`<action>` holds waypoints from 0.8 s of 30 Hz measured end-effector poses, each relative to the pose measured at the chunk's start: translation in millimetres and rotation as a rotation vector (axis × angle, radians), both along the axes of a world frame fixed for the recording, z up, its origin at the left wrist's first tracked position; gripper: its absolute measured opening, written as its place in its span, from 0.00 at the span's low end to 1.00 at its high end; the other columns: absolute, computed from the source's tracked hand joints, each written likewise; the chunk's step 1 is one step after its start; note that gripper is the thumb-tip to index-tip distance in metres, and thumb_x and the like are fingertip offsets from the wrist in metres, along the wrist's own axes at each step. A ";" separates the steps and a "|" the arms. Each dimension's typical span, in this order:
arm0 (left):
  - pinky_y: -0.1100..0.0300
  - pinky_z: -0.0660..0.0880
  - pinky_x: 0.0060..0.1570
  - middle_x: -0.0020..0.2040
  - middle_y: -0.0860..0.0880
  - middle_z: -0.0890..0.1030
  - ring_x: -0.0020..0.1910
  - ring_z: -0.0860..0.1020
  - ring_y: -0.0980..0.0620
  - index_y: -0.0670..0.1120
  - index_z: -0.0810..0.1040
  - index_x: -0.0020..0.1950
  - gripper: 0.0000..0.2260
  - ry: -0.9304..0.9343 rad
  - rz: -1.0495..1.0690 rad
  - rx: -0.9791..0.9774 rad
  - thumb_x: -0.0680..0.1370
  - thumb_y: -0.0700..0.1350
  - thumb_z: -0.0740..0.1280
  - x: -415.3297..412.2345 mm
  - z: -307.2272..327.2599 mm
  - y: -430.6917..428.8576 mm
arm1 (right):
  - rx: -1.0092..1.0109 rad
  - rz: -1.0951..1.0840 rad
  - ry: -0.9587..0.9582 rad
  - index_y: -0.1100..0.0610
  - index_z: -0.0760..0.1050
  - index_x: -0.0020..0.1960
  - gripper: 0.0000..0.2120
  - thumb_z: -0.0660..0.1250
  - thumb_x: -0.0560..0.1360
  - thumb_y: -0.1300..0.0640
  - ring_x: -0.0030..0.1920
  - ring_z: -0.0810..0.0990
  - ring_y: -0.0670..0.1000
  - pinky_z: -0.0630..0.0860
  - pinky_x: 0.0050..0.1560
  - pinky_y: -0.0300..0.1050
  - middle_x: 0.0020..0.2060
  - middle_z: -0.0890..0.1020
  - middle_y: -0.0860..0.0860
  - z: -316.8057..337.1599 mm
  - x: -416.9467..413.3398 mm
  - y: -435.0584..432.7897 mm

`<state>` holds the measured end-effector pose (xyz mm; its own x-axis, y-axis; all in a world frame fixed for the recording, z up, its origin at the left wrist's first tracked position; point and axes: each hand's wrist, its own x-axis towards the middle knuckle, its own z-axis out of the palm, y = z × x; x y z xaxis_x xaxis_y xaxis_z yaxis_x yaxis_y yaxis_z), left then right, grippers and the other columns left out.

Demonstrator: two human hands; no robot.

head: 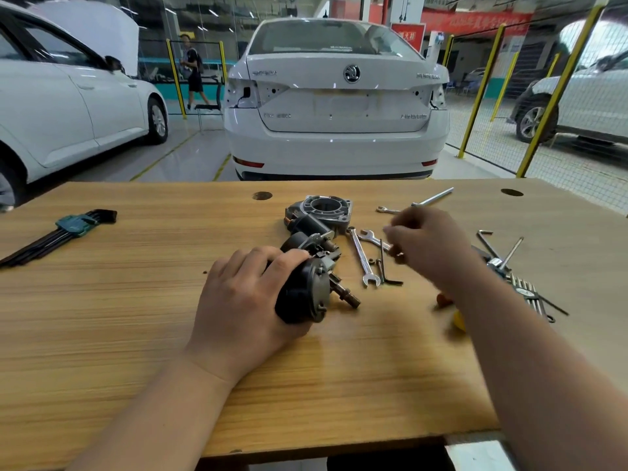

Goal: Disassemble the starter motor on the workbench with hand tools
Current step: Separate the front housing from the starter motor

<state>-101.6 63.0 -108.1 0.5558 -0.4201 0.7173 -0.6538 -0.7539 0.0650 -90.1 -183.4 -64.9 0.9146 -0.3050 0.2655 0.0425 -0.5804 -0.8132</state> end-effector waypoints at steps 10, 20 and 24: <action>0.48 0.73 0.50 0.52 0.46 0.80 0.49 0.78 0.43 0.49 0.73 0.63 0.26 -0.015 0.014 0.014 0.67 0.59 0.66 5.3 -1.0 0.0 | -0.743 -0.177 0.516 0.55 0.82 0.52 0.09 0.66 0.74 0.56 0.45 0.77 0.52 0.76 0.41 0.44 0.45 0.81 0.51 -19.5 60.2 -70.2; 0.50 0.71 0.49 0.51 0.47 0.80 0.47 0.78 0.44 0.48 0.78 0.61 0.26 -0.004 0.073 0.081 0.67 0.59 0.66 12.4 -0.4 -0.9 | -0.697 -0.494 0.512 0.60 0.74 0.64 0.22 0.64 0.75 0.47 0.60 0.72 0.62 0.73 0.58 0.54 0.60 0.75 0.60 -23.7 78.6 -113.6; 0.49 0.71 0.49 0.51 0.48 0.80 0.48 0.78 0.44 0.49 0.77 0.61 0.27 -0.007 0.083 0.053 0.65 0.58 0.68 14.0 -1.9 -0.5 | -0.730 -0.361 0.636 0.58 0.79 0.57 0.22 0.63 0.76 0.40 0.53 0.76 0.59 0.77 0.55 0.52 0.52 0.79 0.57 -21.1 76.6 -124.0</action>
